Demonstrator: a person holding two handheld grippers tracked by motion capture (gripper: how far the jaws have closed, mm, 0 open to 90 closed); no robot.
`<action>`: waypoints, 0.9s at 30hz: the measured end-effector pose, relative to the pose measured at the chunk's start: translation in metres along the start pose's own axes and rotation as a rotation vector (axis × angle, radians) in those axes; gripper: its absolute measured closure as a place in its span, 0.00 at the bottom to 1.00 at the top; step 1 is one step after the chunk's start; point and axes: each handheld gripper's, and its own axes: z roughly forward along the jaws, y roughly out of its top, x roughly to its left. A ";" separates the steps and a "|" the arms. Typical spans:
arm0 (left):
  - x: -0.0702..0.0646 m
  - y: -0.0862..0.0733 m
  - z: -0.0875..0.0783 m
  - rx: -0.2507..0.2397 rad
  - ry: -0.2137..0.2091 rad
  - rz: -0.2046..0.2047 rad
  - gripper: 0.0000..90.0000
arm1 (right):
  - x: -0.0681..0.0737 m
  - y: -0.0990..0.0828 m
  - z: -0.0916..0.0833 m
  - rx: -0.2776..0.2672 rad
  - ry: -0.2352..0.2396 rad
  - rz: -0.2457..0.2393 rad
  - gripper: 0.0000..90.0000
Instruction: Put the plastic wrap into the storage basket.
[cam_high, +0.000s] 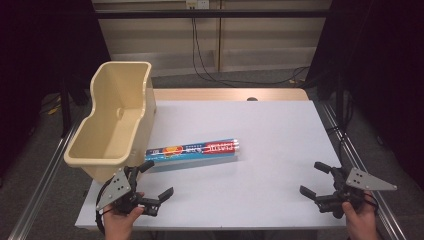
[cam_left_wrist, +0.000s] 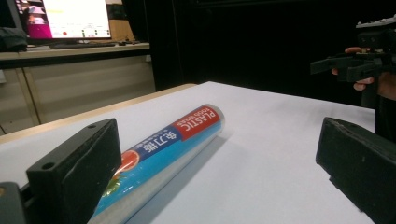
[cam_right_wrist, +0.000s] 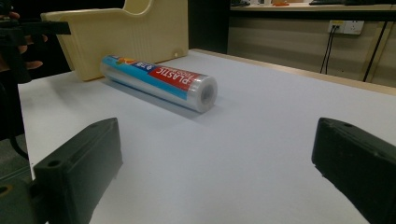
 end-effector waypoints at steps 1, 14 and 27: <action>0.000 0.000 0.002 0.003 -0.005 -0.001 0.00 | 0.000 0.000 0.000 -0.001 0.000 -0.005 0.02; -0.001 0.009 0.026 0.052 -0.023 0.018 0.00 | 0.002 -0.001 0.002 0.017 0.011 -0.014 0.02; 0.005 0.014 0.055 0.055 -0.025 -0.002 0.00 | 0.003 -0.003 0.000 0.024 0.010 -0.023 0.02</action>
